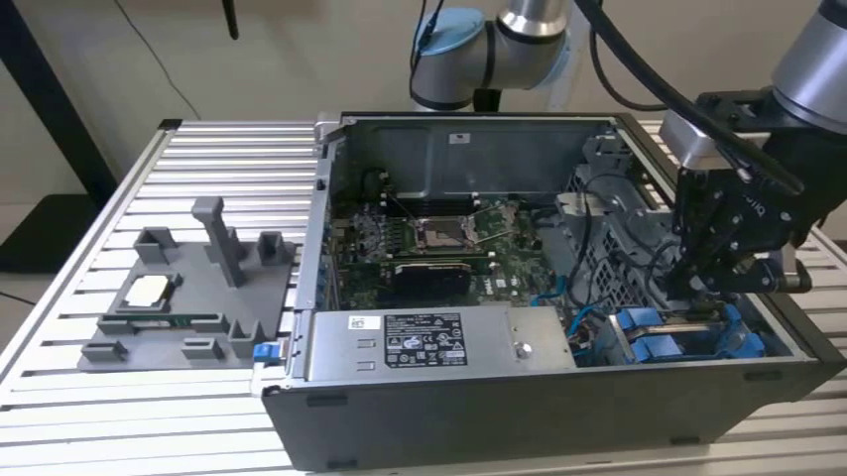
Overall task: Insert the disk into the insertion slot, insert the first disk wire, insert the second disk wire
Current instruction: 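Insert the second disk wire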
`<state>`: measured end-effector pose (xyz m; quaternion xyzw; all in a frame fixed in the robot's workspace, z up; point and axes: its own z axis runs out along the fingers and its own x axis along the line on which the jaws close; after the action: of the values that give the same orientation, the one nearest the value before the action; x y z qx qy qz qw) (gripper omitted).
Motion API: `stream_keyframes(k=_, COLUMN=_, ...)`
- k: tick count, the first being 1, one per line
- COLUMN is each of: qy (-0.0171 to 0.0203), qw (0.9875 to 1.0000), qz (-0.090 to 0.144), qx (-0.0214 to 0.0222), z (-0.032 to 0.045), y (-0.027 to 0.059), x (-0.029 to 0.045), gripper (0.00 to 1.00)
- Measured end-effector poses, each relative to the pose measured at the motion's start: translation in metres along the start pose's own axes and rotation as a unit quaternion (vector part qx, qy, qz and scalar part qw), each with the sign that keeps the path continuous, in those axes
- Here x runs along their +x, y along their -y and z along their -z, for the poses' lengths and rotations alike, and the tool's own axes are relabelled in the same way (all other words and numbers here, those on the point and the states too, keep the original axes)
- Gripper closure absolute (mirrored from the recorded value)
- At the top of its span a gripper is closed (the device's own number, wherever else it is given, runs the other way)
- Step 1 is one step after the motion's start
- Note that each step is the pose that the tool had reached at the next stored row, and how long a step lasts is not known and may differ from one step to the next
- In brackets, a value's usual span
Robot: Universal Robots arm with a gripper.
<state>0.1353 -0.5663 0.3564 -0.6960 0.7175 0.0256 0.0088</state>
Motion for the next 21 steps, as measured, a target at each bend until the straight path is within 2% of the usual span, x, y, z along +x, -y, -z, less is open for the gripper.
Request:
stream_keyframes(k=13, qy=-0.0011, qw=1.0, qz=0.0, qx=0.0004, z=-0.0051, y=0.0001, x=0.0002, gripper=0.84)
stream_keyframes(k=21, qy=-0.0018, qw=1.0, qz=0.0, qx=0.0023, z=-0.0078, y=0.0012, x=0.0004, gripper=0.84)
